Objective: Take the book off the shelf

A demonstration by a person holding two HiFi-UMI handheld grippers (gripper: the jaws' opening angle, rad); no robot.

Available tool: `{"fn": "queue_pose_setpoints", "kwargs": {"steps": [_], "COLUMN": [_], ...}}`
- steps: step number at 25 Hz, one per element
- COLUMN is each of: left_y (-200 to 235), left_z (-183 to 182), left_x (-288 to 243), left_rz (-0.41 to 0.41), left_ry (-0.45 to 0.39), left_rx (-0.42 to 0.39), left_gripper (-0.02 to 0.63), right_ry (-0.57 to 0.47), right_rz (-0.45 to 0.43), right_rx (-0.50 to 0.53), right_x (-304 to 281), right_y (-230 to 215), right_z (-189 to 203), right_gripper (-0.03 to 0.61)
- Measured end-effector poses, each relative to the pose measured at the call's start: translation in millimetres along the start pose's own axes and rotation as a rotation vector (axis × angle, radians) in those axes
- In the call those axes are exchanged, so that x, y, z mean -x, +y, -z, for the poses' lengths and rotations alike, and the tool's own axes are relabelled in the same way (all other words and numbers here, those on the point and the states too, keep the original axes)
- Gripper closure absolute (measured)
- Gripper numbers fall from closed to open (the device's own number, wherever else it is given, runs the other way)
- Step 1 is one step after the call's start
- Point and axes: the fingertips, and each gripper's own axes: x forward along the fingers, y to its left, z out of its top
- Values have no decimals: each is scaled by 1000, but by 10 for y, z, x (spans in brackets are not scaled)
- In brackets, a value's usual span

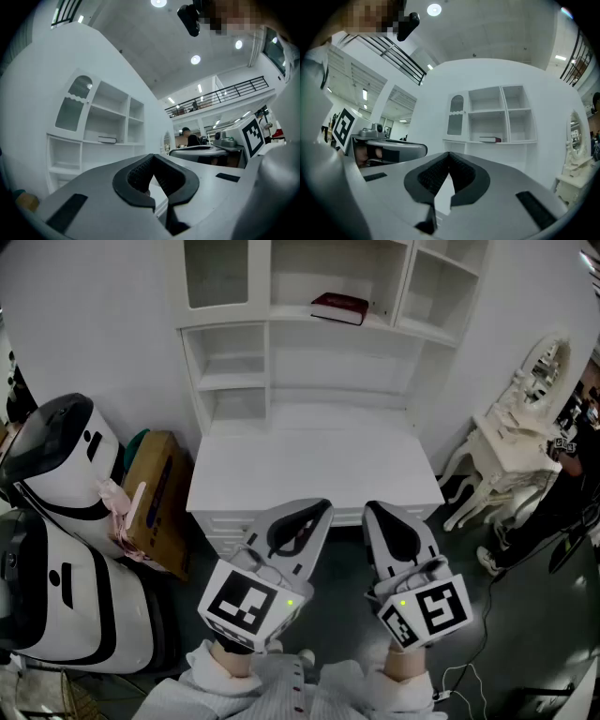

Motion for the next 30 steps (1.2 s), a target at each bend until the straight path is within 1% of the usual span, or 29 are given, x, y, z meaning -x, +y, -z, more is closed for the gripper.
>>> {"fn": "queue_pose_setpoints", "kwargs": {"steps": [10,16,21,26,30], "left_y": [-106,-249,-338,-325,-207], "left_z": [30,49,78,133,178], "left_x": [-122,-206,-243,-348,-512], "left_rz": [-13,-17,-40,-52,-68], "left_ry": [8,7,13,35,35], "left_rx": [-7,-14,-11,-27,-29], "left_gripper": [604,604,604,604,604], "right_ry": [-14,-21,-25,-33,-31], "right_rz": [8,-4,-15,-19,-27], "right_rx": [-10,-18,-19,-38,-47], "right_x": [114,242,368,373,220], "right_y": [-144,-246,-344,-461,-609], "right_z": [-11,20,52,108,178], "right_gripper": [565,565,565,565,565]}}
